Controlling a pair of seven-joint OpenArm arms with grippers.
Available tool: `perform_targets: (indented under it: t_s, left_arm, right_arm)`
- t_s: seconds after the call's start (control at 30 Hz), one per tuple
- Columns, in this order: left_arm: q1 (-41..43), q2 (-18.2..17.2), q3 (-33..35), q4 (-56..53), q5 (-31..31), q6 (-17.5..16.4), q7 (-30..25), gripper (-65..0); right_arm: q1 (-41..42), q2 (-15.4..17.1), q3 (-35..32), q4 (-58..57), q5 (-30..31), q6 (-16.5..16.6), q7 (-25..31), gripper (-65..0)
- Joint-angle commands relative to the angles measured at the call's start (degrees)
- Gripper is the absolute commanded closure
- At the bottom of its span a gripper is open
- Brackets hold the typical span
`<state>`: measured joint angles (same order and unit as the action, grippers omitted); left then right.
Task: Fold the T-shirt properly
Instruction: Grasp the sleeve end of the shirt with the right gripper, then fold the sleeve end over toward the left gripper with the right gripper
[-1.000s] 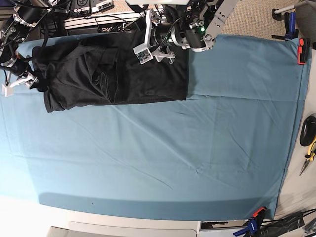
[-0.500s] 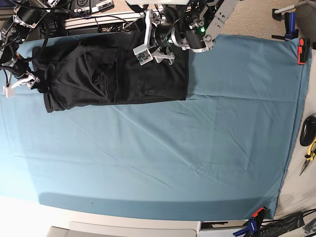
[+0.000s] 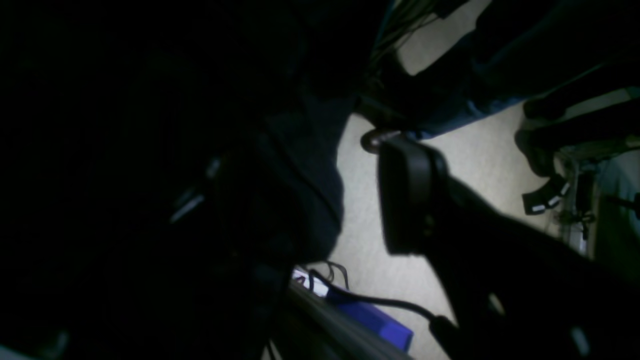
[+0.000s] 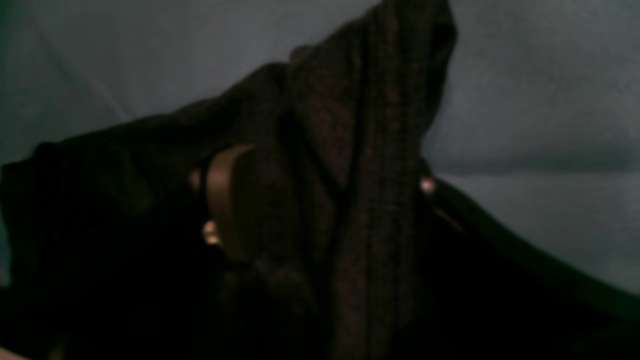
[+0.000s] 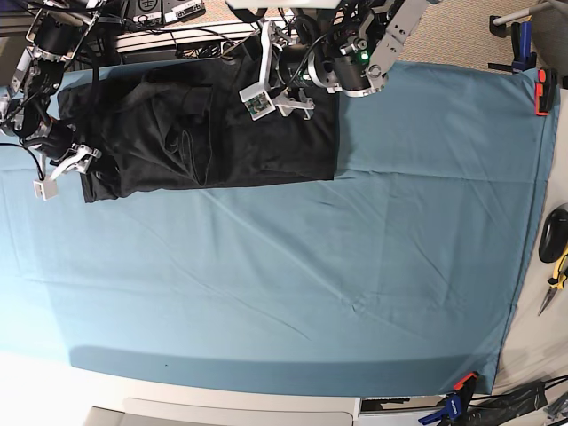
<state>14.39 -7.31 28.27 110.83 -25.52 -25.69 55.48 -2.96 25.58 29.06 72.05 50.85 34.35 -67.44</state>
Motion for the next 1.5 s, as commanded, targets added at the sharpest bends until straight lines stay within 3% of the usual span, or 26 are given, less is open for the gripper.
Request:
perform_targets:
  t_s: [0.0,0.1,0.3,0.5,0.63,0.77,0.87,1.03,1.2,1.47]
  left_arm:
    - [-0.26,0.48,0.07,1.01,-1.07,-0.24,-1.09,-39.3]
    - [-0.28,0.48,0.04,1.01,-1.01,-0.26,-1.07,-39.3]
    - [-0.26,0.46,0.04,2.1,2.51,0.9,-1.09,-39.3]
    - [-0.28,0.44,0.04,4.74,4.61,2.84,-1.07,-39.3]
    - [-0.22,-0.24,0.04,6.73,6.75,4.02,-1.09,-39.2]
    - [-0.22,-2.54,0.04,9.05,9.88,5.42,-1.16,-38.3]
    - [-0.07,-4.0,-0.02,9.9,12.13,6.73,-1.46,-38.2]
    - [-0.07,-4.79,-1.2,10.1,12.02,6.86,-1.22,-38.2]
    - [0.31,-6.1,-4.33,10.12,11.76,6.86,-1.07,-38.2]
    - [1.97,-10.97,-11.21,10.12,8.24,6.82,-0.94,-37.3]
  right_arm:
    - [-0.87,-0.02,-0.66,-0.55,-5.35,-0.72,-6.36,-29.6]
    - [-0.87,-0.02,-0.07,-0.52,-5.88,-0.72,-6.71,-16.4]
    - [-0.87,-0.02,-0.07,-0.52,-5.86,-0.72,-7.96,-0.1]
    - [-0.85,-0.02,-0.07,-0.48,-3.96,-0.68,-8.83,0.0]
    - [-1.25,-0.11,-0.09,0.79,2.64,2.36,-12.0,0.0]
    - [-4.15,-0.46,-0.09,6.75,7.78,2.78,-12.56,0.0]
    - [-7.37,-1.49,-0.09,14.88,8.09,2.78,-12.56,0.0]
    - [-12.66,-5.57,-0.09,31.58,8.04,2.73,-12.56,0.0]
    - [-17.55,-12.83,-0.09,44.94,6.78,2.75,-11.89,0.0]
    - [-21.09,-23.96,-0.37,51.3,6.12,2.75,-7.43,0.0]
